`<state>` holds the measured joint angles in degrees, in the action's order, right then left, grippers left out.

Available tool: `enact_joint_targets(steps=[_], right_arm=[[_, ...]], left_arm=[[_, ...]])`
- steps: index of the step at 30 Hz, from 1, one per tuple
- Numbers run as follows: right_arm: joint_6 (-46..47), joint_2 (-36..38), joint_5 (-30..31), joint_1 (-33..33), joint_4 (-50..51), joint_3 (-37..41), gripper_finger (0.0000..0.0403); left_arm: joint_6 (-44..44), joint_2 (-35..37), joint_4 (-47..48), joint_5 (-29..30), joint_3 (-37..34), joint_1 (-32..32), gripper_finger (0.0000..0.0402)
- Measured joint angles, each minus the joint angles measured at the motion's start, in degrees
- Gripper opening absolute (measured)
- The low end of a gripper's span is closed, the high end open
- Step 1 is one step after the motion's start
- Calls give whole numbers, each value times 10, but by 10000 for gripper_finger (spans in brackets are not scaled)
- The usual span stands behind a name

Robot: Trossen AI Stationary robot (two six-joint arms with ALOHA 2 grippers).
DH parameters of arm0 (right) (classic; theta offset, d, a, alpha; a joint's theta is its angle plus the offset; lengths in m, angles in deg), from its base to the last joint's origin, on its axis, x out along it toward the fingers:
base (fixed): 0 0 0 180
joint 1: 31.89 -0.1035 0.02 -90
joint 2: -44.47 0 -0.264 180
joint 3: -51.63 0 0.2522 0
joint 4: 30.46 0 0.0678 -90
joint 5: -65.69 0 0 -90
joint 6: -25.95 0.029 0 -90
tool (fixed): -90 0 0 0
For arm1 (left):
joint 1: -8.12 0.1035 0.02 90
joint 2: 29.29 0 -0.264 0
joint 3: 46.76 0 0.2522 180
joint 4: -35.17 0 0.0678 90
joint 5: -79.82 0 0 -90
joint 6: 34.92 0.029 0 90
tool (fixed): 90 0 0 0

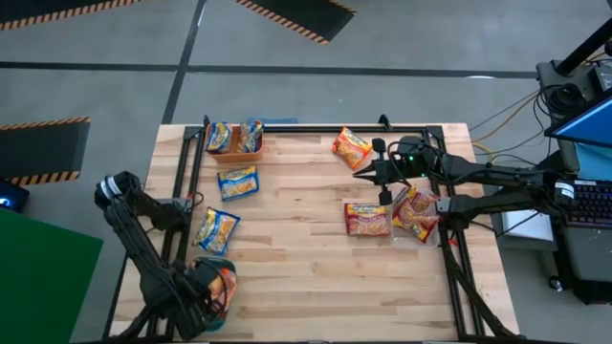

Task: Sort Maruchan noodles
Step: Put the orange noodle pack into the green bin, then put the blue noodle pack into the orange bin

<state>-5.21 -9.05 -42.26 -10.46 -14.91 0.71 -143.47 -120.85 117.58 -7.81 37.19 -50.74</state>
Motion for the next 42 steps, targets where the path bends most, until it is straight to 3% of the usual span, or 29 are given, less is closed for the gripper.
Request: enact_joint_targets(steps=[5,11,20,24,28,32,37,42], right_arm=[[0,0,0,0,-5,0,9],[-5,0,0,0,-9,0,9],[-4,0,0,0,-8,0,9],[-4,0,0,0,-8,0,9],[-4,0,0,0,-8,0,9],[4,0,0,0,-9,0,9],[11,0,0,0,-9,0,9],[17,0,0,0,-9,0,9]], left_arm=[[0,1,-50,-3,-42,0,0],[-4,1,-48,5,-49,8,0],[-12,2,102,30,74,10,0],[-16,2,150,127,120,10,0],[44,2,148,335,140,17,0],[195,2,105,507,144,39,0],[391,2,34,562,140,92,0],[536,2,-22,538,119,157,0]])
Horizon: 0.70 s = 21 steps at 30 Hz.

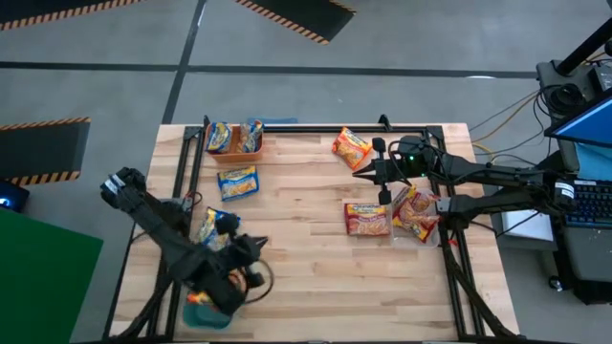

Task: Sort Maruchan noodles
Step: Put the blue noodle pack into the orange bin

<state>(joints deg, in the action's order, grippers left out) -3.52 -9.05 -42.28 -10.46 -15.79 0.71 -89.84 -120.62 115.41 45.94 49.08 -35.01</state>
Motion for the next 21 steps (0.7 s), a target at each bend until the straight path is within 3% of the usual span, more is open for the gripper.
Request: enact_joint_targets(steps=[4,9,15,21], right_arm=[[3,0,0,0,0,0,9],[10,0,0,0,0,0,9],[10,0,0,0,0,0,9],[9,0,0,0,0,0,9]], left_arm=[[57,0,-11,-25,-25,44,0],[67,0,-11,-54,-73,92,0],[8,1,-12,-85,-153,182,0],[-63,-1,-48,-91,-241,318,0]])
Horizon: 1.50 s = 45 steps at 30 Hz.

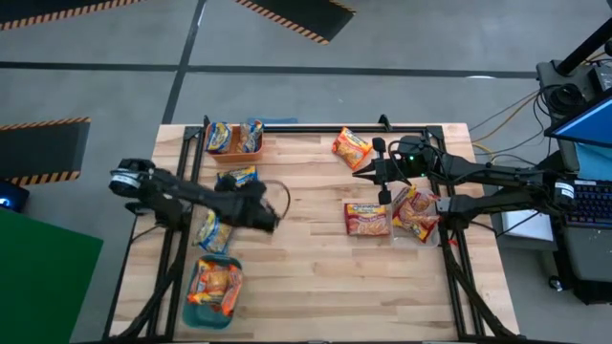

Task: Sort Maruchan noodles
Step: Put the blue noodle pack into the orange bin

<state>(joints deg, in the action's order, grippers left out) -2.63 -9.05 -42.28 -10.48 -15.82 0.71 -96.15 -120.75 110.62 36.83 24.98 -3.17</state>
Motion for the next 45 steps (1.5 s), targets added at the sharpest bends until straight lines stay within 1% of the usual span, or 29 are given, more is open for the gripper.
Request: enact_joint_targets(steps=[2,5,7,10,18,24,27,30,33,39,45], right_arm=[[0,0,0,0,0,0,9],[0,0,0,0,0,0,9],[0,0,0,0,0,0,9],[0,0,0,0,1,0,9],[0,0,0,0,3,0,9],[6,0,0,0,8,0,9],[7,0,0,0,8,0,9],[5,0,0,0,8,0,9],[5,0,0,0,7,0,9],[11,0,0,0,7,0,9],[48,0,4,0,-4,1,9]], left_arm=[[10,0,-48,0,-26,44,0],[58,0,-126,1,-58,96,0],[81,-4,-167,-2,-73,121,0],[92,-7,-199,-13,-86,142,0],[52,-34,-203,-22,-105,144,0],[24,-81,-214,-39,-108,143,0],[22,-100,-241,-54,-97,138,0],[28,-115,-266,-66,-71,125,0],[62,-125,-283,-85,-33,112,0],[180,-128,-288,-80,40,95,0],[319,-101,-289,-77,67,84,0]])
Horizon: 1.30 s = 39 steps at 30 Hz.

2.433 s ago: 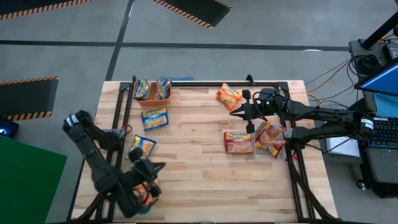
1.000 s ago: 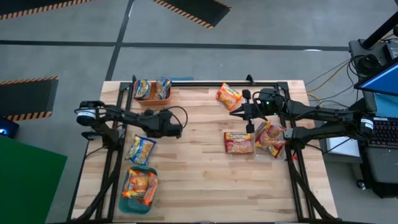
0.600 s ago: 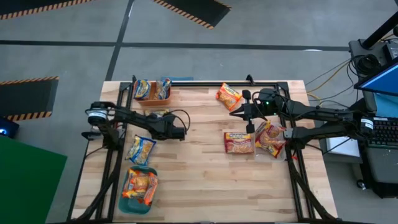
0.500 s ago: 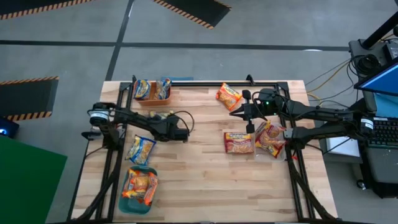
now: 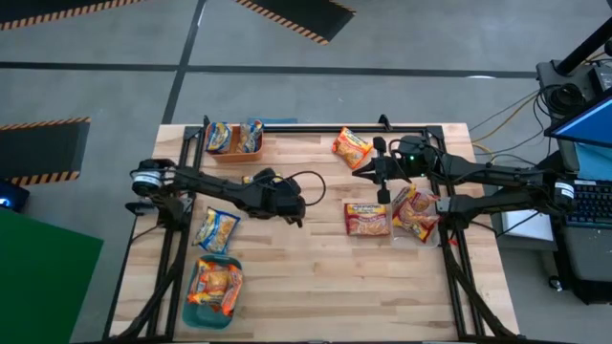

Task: Sort Maruchan noodles
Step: Put the blue noodle pack into the orange bin

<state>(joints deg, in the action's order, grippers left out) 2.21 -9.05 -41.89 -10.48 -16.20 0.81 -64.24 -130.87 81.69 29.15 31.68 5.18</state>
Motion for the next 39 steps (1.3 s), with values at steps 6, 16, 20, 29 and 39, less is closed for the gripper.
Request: enact_joint_targets(steps=[6,16,20,29,39], right_arm=[[22,0,-22,0,-59,1,9],[167,-38,33,7,-167,19,9],[210,-103,87,8,-164,-1,9],[183,-303,82,9,-154,-155,9],[136,-506,82,-9,-160,-312,9]], left_arm=[[184,85,-47,-50,-31,-5,0],[293,328,-92,-189,-202,-2,0],[278,413,-93,-189,-270,4,0],[34,479,-98,-126,-349,16,1],[-174,480,-100,-109,-377,19,77]])
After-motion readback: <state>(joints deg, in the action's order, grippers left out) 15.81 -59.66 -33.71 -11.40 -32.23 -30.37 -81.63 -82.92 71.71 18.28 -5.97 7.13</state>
